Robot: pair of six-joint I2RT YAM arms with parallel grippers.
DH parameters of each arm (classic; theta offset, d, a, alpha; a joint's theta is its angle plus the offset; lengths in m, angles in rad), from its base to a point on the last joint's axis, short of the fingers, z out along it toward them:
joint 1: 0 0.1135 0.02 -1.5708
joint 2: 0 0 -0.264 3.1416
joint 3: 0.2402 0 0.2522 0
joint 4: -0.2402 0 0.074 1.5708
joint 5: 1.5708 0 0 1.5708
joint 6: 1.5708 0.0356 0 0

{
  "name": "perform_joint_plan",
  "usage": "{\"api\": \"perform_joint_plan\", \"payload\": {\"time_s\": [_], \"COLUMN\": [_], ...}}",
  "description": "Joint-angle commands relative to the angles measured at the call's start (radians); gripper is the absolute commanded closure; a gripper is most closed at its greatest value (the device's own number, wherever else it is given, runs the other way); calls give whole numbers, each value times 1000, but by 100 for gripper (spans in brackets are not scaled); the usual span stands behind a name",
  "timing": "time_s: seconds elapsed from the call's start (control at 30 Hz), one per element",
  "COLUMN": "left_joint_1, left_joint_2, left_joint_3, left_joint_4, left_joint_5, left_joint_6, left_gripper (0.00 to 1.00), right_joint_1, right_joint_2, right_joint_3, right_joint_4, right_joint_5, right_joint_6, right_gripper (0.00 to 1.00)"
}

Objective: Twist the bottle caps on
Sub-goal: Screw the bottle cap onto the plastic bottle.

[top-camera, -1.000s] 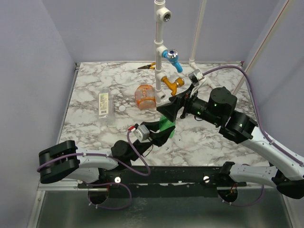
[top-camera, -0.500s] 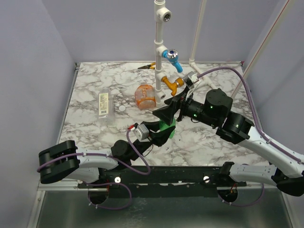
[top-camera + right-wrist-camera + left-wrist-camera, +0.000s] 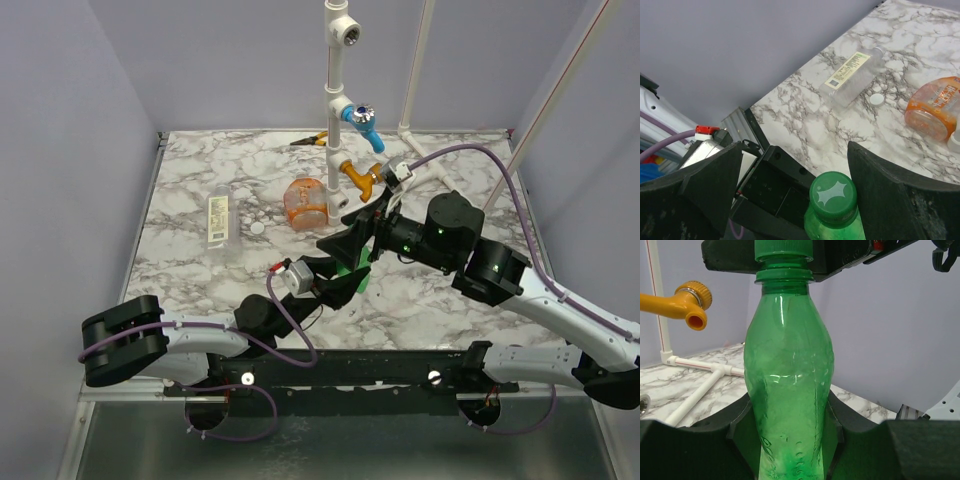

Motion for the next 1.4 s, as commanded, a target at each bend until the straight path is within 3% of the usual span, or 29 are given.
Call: {"api": "perform_joint_plan", "payload": {"time_s": [0.0, 1.37], "left_joint_1": [8, 120], "left_joint_2": [13, -16], "left_joint_3": [25, 8], "left_joint_4": [-5, -42], "left_joint_5": [22, 66], "left_joint_6": [-31, -72], "left_gripper": [100, 100], "right_joint_1": [19, 40], "right_joint_2": [-3, -78], "right_joint_3": [-15, -15], "right_joint_4": [25, -56], "right_joint_5": [35, 103], "right_joint_6": [-15, -1], "right_gripper": [12, 12]}}
